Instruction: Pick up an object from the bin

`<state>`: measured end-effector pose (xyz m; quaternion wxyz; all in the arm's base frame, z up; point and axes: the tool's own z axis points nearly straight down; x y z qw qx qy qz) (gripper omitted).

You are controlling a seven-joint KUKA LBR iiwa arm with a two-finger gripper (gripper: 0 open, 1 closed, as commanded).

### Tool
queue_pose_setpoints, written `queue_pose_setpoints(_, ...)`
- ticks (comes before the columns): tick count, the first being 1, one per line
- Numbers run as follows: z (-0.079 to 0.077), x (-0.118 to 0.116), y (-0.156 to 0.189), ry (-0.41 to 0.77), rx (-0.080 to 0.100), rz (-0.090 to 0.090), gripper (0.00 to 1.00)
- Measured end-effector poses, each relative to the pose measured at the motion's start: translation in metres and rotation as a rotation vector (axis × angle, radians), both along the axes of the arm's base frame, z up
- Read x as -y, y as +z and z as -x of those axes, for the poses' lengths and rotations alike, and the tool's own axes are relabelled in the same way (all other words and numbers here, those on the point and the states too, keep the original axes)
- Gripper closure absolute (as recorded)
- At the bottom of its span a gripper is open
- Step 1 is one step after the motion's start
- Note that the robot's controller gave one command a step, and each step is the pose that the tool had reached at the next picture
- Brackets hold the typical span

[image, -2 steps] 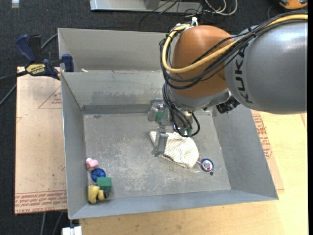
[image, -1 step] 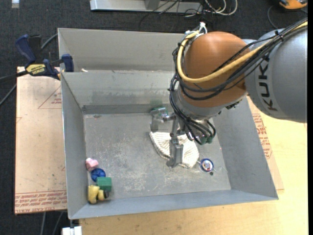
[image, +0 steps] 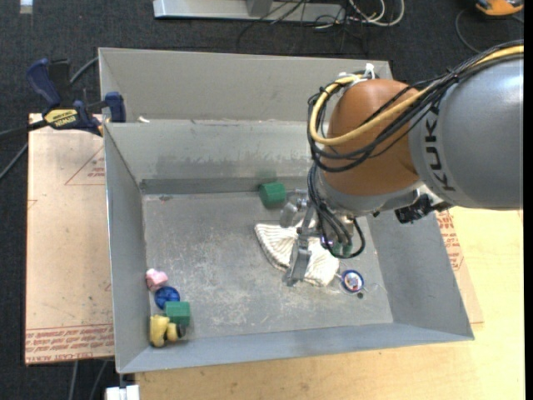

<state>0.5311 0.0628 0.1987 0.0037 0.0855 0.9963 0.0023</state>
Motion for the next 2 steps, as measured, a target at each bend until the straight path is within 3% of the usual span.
queue_pose_setpoints(1,-0.009,0.009,-0.006,0.316,-0.002,0.002,0.00)
queue_pose_setpoints(2,-0.014,0.052,-0.059,0.297,0.003,0.002,0.00)
